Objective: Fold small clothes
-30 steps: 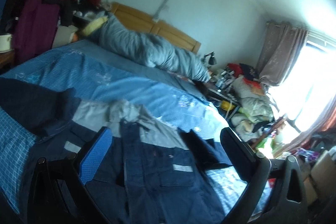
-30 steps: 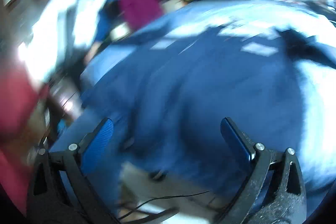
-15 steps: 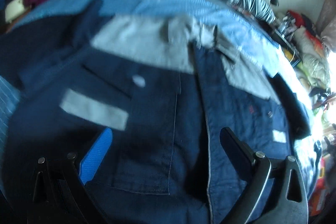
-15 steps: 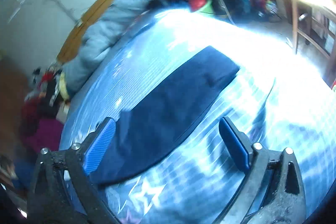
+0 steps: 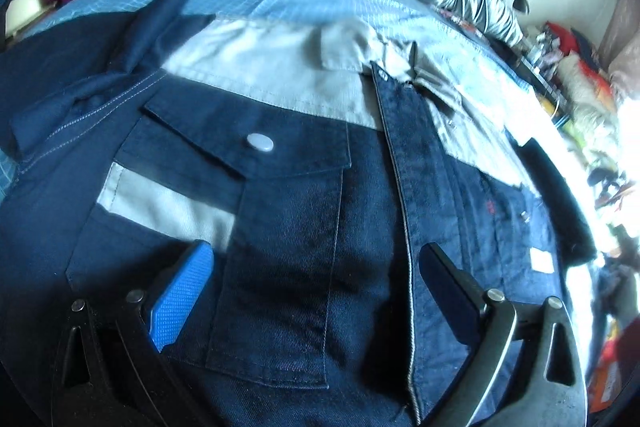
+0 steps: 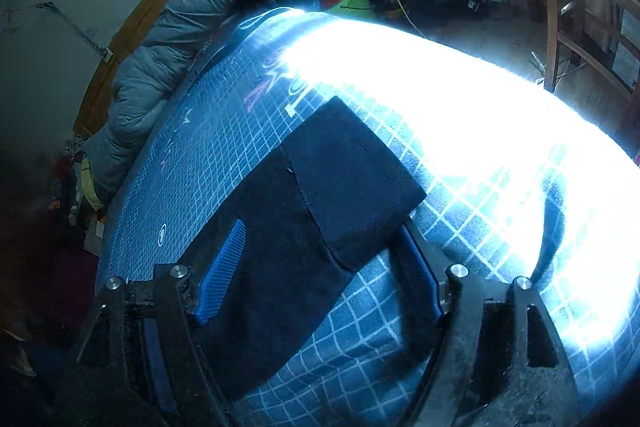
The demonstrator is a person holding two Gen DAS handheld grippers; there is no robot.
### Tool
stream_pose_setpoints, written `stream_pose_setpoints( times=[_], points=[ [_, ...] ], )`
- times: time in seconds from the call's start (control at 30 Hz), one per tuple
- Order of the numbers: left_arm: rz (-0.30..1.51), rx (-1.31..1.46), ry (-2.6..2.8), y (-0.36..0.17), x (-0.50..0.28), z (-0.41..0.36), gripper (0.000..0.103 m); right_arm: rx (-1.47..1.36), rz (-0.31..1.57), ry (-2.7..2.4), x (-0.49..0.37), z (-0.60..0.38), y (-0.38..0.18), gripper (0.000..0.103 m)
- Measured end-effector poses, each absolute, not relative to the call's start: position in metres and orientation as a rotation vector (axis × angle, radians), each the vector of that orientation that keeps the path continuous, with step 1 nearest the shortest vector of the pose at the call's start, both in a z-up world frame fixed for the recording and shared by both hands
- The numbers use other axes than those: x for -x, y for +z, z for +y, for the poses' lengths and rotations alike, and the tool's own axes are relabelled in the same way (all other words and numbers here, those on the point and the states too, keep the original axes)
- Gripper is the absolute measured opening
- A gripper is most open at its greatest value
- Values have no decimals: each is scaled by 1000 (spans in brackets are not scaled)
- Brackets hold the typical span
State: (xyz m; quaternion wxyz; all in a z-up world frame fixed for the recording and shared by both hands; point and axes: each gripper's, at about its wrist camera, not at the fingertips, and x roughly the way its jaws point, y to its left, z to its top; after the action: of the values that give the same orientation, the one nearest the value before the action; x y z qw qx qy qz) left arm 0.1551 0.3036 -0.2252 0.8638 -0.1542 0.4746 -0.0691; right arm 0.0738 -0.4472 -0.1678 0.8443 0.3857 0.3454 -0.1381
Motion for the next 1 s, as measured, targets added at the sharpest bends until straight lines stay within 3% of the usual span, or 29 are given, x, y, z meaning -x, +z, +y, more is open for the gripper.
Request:
stream_pose_setpoints(
  times=[0.03, 0.07, 0.1, 0.27, 0.4, 0.53, 0.63, 0.67, 0.7, 0.83, 1.0],
  points=[
    [993, 331, -149, -225, -155, 304, 103, -838, 733, -253, -76, -445, -168, 52],
    [992, 333, -153, -225, -155, 305, 103, -857, 740, -227, -80, -442, -168, 26],
    [991, 330, -151, -223, -155, 304, 102, -865, 737, -207, -81, -436, -164, 9],
    [975, 289, -163, -207, -146, 301, 85, -848, 563, 37, -89, -337, -85, 8],
    [896, 286, -179, -179, -131, 311, 84, -762, 536, 342, -133, -184, -27, 8],
    [800, 307, -155, -143, -115, 342, 85, -649, 583, 571, -177, -20, -7, 8],
    [768, 317, -115, -126, -108, 371, 87, -605, 699, 683, -201, 79, -26, 21],
    [766, 316, -100, -124, -106, 380, 87, -556, 746, 675, -201, 105, -35, 37],
    [768, 318, -86, -123, -105, 389, 87, -519, 778, 673, -199, 123, -40, 43],
    [782, 333, -72, -129, -97, 415, 88, -469, 780, 677, -157, 121, -50, 49],
    [821, 395, -120, -148, -106, 425, 88, -459, 796, 473, -98, 28, -73, 58]
  ],
)
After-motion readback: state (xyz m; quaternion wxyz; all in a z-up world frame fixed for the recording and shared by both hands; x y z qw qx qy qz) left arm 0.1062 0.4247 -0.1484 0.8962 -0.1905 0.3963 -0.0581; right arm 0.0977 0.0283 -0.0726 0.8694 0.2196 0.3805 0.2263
